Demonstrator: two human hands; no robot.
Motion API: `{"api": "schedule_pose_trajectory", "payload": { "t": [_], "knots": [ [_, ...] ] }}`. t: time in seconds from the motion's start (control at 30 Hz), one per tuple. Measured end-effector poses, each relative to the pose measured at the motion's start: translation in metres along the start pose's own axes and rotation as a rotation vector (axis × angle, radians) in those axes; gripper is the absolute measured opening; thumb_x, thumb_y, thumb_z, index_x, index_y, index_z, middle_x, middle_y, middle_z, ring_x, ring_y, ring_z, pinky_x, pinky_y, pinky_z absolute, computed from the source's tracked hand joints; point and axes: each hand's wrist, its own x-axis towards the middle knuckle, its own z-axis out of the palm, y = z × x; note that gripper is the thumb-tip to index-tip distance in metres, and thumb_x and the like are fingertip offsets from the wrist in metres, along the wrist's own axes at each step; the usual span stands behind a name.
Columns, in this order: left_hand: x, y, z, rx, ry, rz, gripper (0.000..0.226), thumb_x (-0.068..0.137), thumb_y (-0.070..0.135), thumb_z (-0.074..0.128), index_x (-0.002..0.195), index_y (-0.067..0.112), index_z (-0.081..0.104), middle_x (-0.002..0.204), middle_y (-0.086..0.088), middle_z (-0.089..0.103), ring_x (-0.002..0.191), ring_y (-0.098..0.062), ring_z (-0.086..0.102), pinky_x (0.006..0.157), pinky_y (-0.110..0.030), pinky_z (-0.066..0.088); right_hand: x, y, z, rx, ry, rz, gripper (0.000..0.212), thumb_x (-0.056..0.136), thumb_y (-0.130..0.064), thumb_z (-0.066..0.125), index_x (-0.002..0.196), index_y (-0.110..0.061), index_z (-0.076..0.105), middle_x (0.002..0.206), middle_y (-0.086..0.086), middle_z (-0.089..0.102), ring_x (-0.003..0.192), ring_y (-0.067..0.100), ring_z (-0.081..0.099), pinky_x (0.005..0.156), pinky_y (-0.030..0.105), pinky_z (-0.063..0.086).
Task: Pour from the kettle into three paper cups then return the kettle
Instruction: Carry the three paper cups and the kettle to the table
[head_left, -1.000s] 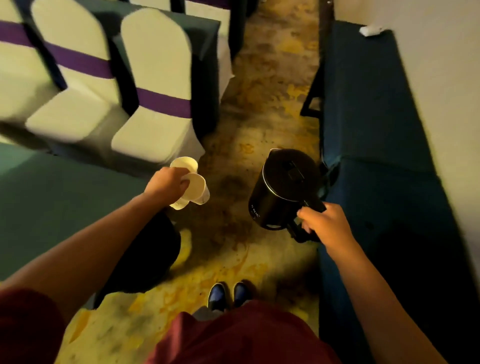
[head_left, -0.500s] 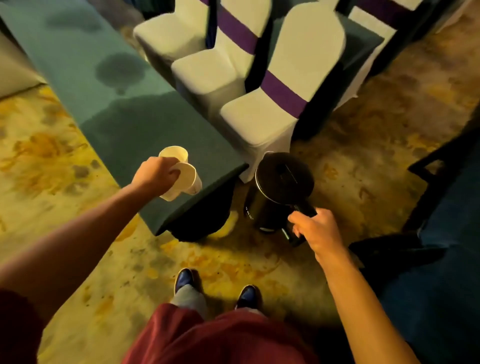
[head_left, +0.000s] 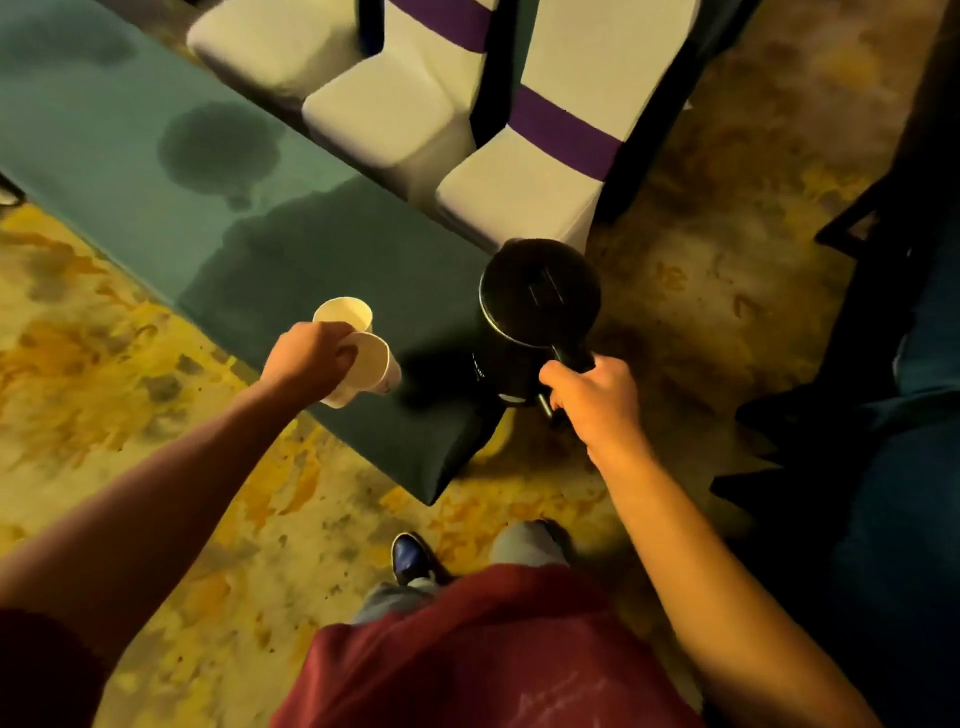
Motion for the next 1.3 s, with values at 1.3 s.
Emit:
{"api": "schedule_pose_trajectory", "payload": {
  "t": [1.3],
  "knots": [
    [0.165, -0.110, -0.024, 0.210, -0.379, 0.736, 0.061, 0.095, 0.048, 0.054, 0.151, 0.036, 0.033, 0.144, 0.000, 0.056, 0.111, -0.029, 0.066, 0.081, -0.040, 0.056, -0.009, -0.089, 0.248, -0.129, 0.744, -0.386, 0.049, 0.084, -0.014, 0.061, 0.129, 0.004, 0.053, 0.128, 0.013, 0.059, 0.117, 0.027, 0.059, 0.093, 0.040, 0.051]
  ]
}}
